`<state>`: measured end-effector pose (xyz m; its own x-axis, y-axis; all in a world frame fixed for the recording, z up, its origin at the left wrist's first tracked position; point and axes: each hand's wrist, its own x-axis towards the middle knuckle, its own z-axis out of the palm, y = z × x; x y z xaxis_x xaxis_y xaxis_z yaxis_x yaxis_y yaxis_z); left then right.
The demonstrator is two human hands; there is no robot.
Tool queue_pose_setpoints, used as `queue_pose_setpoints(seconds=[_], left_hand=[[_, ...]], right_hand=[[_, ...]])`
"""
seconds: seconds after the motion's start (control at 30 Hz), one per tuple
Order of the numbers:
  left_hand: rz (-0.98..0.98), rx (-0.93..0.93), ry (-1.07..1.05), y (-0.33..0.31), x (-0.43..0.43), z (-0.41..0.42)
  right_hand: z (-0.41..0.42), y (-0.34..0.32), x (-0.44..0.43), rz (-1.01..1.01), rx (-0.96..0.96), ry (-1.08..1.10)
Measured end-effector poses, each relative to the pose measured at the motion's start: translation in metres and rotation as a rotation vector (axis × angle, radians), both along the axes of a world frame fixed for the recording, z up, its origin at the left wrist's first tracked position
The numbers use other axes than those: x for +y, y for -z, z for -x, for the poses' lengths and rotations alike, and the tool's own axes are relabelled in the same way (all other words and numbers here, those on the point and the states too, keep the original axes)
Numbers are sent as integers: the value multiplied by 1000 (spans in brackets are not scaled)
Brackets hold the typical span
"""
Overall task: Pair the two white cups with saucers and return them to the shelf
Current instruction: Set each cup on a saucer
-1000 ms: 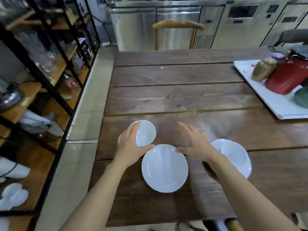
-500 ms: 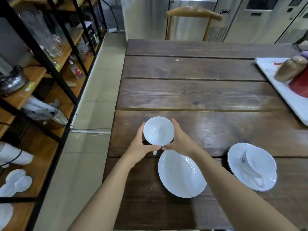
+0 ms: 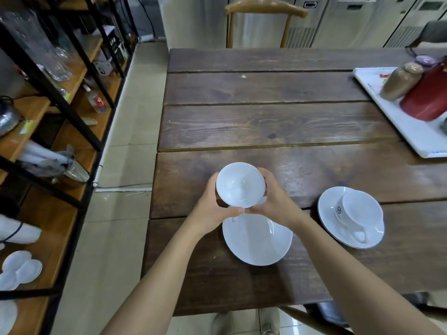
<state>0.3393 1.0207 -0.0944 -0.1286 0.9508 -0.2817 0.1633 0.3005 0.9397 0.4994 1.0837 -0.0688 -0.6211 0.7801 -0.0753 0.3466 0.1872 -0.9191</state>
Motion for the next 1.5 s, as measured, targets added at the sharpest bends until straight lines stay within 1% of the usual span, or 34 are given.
queue_pose_setpoints(seconds=[0.1,0.27,0.37,0.6,0.77,0.97,1.1,1.13,1.2,1.27,1.33,1.4,1.5], left_hand=[[-21,54,39,-6,-8,-17],[-6,61,94,-4,-25,-37],[27,49,94,0,-34,-43],[63,97,83,7,-44,-50],[67,108,79,4,-48,-54],[75,107,84,6,-52,-53],[120,164,21,12,-51,-44],[136,196,-9,12,-50,-42],[148,222,-110,11,-47,-39],[186,124,-251,8,-44,-39],[280,-76,-388,5,-41,-40],[373,-207,-450,4,-39,-42],[438,-224,-419,5,-36,-42]], right_hand=[[-16,8,-12,20,-33,44],[-37,15,-31,58,-47,64],[-43,19,-39,68,-57,78],[-52,28,-45,91,-93,80],[-54,32,-46,126,-117,78],[-57,37,-46,113,-147,83],[-63,29,-44,115,-171,22],[-65,30,-43,119,-171,49],[-69,31,-42,156,-148,213],[-69,33,-43,185,-111,433],[-67,36,-45,252,-98,613],[-64,39,-45,402,-101,674],[-61,40,-47,604,-84,643]])
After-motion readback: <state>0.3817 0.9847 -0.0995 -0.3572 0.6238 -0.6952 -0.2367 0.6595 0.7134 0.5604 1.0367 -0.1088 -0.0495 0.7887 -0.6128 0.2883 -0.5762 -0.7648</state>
